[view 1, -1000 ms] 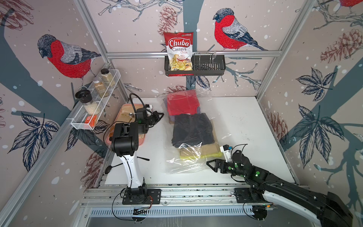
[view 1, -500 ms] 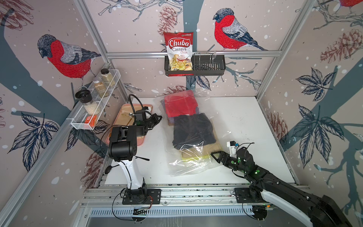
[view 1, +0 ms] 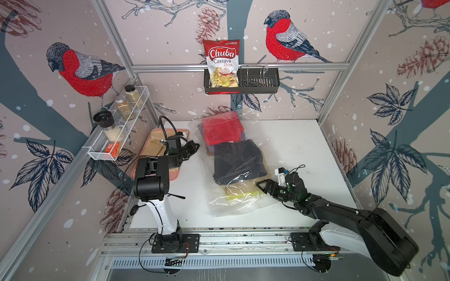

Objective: Take the trousers out of the vacuum bag
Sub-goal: Adjust the vacuum bag at the center of the board.

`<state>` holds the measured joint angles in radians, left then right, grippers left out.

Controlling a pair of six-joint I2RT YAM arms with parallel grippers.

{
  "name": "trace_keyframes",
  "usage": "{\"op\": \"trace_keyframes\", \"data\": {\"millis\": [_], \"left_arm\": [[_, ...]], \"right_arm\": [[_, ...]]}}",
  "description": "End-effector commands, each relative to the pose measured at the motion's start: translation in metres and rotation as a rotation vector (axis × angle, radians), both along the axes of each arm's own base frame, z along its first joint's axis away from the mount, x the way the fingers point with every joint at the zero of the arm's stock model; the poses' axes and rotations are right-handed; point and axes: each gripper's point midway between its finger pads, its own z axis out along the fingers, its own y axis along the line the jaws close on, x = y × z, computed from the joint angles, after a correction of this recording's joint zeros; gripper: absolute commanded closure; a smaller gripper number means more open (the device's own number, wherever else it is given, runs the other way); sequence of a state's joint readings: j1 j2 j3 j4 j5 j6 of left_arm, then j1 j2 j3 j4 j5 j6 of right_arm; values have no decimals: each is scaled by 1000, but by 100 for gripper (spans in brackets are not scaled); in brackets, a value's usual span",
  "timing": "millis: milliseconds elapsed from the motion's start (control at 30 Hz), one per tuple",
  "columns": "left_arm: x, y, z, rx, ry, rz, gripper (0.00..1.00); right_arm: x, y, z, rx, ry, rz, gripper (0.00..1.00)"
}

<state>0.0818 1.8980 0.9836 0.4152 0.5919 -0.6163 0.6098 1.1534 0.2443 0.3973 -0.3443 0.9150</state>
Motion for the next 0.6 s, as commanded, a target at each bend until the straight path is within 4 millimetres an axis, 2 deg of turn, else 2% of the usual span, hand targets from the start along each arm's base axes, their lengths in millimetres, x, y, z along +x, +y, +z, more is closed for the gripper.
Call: {"op": "trace_keyframes", "data": {"millis": [0,333,567], "left_arm": [[6,4,8,14,-36,9,100],[6,7,17,24,-51,28,100],[0,13,20,58,-53,56,100]], "right_arm": [[22,7,28,48,-123,-20,0],[50,5,37,39,-150,-56,0],[68,8,29,38,-138,-57,0]]}}
